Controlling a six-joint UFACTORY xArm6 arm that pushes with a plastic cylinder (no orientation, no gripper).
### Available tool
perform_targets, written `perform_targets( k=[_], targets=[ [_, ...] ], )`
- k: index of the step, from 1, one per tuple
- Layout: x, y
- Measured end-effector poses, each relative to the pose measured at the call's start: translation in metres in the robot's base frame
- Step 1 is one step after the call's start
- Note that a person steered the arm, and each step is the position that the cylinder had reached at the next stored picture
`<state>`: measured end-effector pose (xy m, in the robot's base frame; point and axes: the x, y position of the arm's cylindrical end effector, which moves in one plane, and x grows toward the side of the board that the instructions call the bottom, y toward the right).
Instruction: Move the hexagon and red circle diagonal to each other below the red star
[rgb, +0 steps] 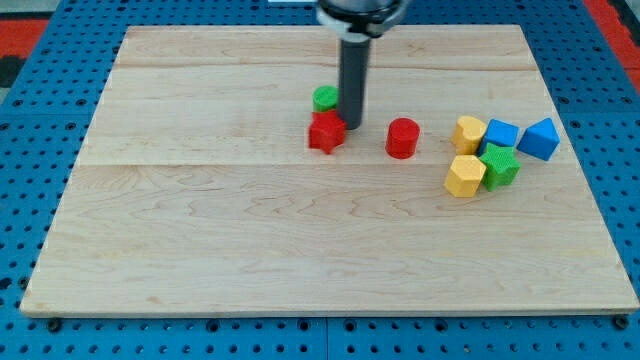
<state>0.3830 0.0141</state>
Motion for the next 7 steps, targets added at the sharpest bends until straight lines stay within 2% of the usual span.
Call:
perform_targets(
  k=[1, 2, 3, 4, 5, 7],
  targets=[
    [-0.005, 0.006],
    [-0.018, 0.061],
    [-0.022, 0.074],
    [-0.023, 0.074],
    [-0.003, 0.076],
    [-0.008, 0.08]
  ],
)
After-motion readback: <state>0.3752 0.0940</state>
